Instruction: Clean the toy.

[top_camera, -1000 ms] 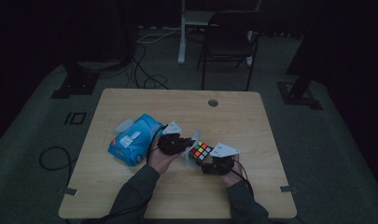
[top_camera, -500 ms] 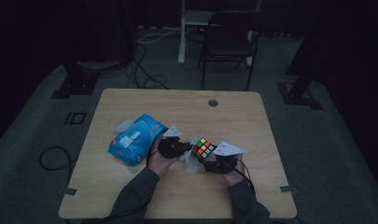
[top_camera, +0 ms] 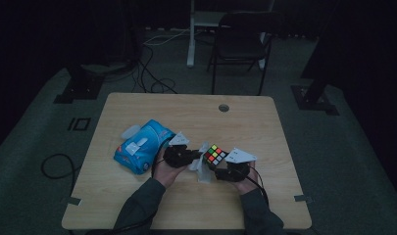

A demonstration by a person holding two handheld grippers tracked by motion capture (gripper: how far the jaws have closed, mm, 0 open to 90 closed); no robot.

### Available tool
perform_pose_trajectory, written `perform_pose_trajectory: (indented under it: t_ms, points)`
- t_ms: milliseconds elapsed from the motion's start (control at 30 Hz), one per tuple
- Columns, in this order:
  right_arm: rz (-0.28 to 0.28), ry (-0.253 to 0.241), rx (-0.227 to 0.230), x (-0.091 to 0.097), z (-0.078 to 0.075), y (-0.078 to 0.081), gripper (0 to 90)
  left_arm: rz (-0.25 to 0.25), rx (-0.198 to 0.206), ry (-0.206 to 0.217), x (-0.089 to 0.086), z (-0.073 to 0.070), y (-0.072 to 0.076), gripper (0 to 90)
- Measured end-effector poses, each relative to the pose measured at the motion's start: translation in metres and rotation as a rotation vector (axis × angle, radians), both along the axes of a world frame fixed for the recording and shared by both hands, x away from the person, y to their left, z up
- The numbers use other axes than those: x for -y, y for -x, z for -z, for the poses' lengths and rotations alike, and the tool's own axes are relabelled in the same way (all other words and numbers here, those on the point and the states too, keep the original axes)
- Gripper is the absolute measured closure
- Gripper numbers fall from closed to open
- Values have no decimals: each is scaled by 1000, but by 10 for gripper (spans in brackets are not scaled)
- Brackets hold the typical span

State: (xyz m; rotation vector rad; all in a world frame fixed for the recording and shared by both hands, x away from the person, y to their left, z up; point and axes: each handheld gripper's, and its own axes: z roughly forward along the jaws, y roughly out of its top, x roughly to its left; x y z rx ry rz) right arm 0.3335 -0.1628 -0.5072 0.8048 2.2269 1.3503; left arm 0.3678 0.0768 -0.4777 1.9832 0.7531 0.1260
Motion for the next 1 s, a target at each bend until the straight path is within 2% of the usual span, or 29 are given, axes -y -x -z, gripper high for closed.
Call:
perform_pose_trajectory:
  t_ms: [233,500,733,900,1000]
  points:
    - [-7,14,-4,-4,2,1,344,3,33,47,-2,-8,2,871]
    - [-20,21,-1,-8,2,3,344,5,48,54,0,-12,0,870]
    - [-19,18,-1,-7,1,3,344,-8,40,55,0,-8,-2,869]
    - [-18,9,-1,-6,0,2,344,-15,27,41,-1,-3,-5,869]
    - [-19,-4,3,-5,-2,3,344,-22,2,30,0,6,-7,869]
